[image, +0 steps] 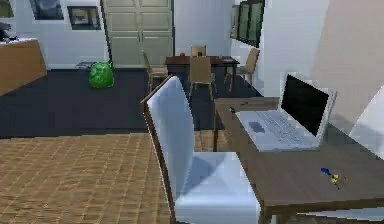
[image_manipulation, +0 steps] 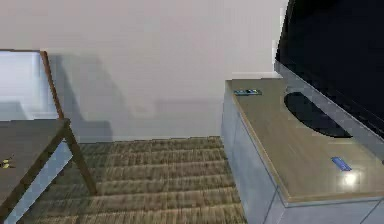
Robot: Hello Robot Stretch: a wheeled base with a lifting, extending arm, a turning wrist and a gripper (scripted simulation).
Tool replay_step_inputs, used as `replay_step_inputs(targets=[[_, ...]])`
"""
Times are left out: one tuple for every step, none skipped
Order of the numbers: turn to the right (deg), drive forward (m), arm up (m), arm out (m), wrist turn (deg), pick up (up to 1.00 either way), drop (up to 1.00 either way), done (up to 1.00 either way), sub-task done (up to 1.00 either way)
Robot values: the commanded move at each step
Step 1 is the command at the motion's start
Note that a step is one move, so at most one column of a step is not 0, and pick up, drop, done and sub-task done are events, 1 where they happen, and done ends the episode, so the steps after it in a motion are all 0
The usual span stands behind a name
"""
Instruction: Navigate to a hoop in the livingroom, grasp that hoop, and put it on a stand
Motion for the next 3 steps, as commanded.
replay_step_inputs(targets=[[-45.0,0.0,0.0,0.0,0.0,0.0,0.0,0.0,0.0],[-6.0,0.0,0.0,0.0,0.0,0.0,0.0,0.0,0.0],[45.0,0.0,0.0,0.0,0.0,0.0,0.0,0.0,0.0]])
